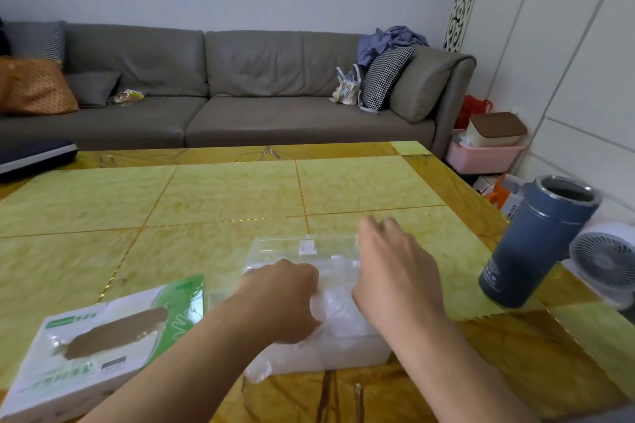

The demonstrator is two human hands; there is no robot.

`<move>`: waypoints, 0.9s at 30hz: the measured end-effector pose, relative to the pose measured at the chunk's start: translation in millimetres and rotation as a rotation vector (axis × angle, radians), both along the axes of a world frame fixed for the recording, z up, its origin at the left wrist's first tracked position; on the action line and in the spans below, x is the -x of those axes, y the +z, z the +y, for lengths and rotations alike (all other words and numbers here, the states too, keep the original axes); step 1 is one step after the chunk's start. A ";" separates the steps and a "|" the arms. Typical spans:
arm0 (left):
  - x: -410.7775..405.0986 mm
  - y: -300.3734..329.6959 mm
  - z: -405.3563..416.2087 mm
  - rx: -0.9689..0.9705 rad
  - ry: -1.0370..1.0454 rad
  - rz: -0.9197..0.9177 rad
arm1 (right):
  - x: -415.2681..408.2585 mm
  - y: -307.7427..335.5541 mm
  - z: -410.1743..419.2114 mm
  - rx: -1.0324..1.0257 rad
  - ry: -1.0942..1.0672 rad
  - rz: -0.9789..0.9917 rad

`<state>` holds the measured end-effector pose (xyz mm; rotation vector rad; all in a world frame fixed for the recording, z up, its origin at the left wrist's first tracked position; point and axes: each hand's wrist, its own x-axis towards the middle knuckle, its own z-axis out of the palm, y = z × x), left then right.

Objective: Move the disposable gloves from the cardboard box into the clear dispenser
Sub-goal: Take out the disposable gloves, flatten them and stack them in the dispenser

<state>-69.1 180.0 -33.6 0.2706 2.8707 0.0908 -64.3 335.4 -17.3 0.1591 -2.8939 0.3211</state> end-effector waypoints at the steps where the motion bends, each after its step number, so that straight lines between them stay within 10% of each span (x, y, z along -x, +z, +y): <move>1: 1.1 -1.7 -0.3 0.003 -0.015 0.016 | -2.3 3.6 -2.3 0.036 0.094 -0.004; 14: -18.1 17.9 -26.2 -0.274 -0.060 0.129 | 7.9 -6.9 -8.2 -0.107 0.197 -0.482; 18: -52.5 33.1 -11.8 -0.108 -0.161 0.289 | 14.4 -6.2 -15.6 -0.150 0.207 -0.556; 27: -69.2 -7.0 8.7 0.060 -0.065 0.030 | 10.9 -9.9 -18.6 -0.226 0.186 -0.539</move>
